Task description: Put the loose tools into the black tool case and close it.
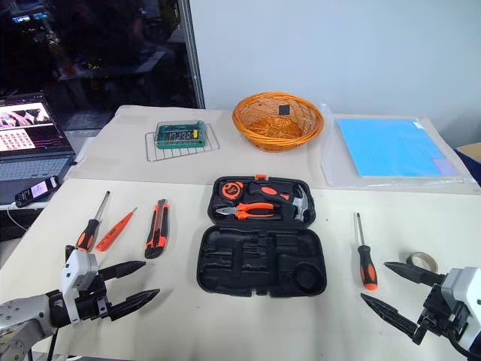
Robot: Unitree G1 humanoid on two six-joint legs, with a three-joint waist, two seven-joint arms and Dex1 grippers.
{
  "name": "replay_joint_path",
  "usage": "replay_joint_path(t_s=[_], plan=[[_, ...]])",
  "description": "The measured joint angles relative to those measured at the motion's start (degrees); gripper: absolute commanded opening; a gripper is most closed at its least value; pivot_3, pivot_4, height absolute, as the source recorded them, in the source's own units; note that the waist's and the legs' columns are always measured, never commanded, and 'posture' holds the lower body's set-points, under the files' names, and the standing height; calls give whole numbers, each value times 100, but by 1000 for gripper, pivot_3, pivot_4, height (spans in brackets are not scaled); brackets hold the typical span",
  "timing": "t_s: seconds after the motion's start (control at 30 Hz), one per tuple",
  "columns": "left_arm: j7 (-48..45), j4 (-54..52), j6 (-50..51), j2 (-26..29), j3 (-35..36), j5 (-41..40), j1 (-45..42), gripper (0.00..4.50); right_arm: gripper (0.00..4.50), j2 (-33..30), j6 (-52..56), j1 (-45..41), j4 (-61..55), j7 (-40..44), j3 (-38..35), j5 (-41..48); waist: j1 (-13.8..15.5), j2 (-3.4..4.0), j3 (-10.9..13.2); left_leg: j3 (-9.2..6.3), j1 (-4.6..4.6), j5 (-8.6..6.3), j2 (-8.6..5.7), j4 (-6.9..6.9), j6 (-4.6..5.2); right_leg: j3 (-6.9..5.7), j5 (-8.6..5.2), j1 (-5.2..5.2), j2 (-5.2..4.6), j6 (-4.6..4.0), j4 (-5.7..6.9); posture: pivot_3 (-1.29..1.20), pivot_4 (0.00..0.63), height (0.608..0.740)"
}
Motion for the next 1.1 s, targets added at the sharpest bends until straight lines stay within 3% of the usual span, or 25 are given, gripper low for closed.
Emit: replay_joint_path(t_s=[0.07,0.13,0.2,0.3,0.37,0.53,0.63,0.73,1.0,1.1], plan=[[51,5,13,-25,12,-12,-15,4500,4467,3,-10,-63,0,-12,13,12,-1,0,0,0,0,0,1,0,-1,0,0,0,-1,0,0,0,150,740],[1102,358,279,-605,457,-90,-581,4500,4467,61,69,-697,-118,-218,344,296,-27,-2,4,4,15,0,12,7,-1,7,4,14,-2,5,9,0,150,740],[2040,627,610,-702,874,-160,-1166,4500,4467,43,208,-1213,-541,-349,693,624,-30,-17,14,0,18,2,26,8,-4,1,9,30,-7,12,11,0,150,740],[3199,787,1528,-486,1286,51,-1562,4500,4467,-212,423,-1545,-950,-352,968,968,-11,-25,14,2,68,1,26,0,-16,-27,6,67,27,6,15,0,150,740],[3579,1053,2165,-323,1407,-12,-1886,4500,4467,-320,615,-1837,-998,-368,1211,1134,11,-33,18,7,50,-3,23,1,-13,-30,8,51,33,7,13,0,150,740],[3858,1794,3363,480,1275,15,-2900,4500,4467,-677,895,-2715,-1186,-383,1735,1359,56,-64,25,15,34,-10,18,5,1,-29,15,38,36,17,8,0,150,740],[3914,1920,3764,613,1007,73,-3208,4500,4467,-689,962,-2953,-1231,-417,1912,1381,67,-64,25,27,35,-17,17,3,8,-21,18,35,29,15,9,0,150,740],[3873,1962,4069,624,630,106,-3321,3874,4500,-689,1023,-3031,-1239,-483,2010,1381,71,-68,26,35,26,-18,20,2,11,-20,38,23,25,-14,10,0,150,740],[3940,1755,4573,583,475,203,-3374,925,4500,-688,1071,-3053,-1264,-610,2131,1360,70,-68,26,51,23,-28,24,2,-7,-11,40,6,8,-20,16,0,150,740],[3840,1704,4481,474,563,176,-3373,858,4500,-682,1071,-2976,-1299,-643,2131,1356,79,-70,26,52,22,-28,24,4,-9,-11,41,6,4,-21,17,0,150,740]])
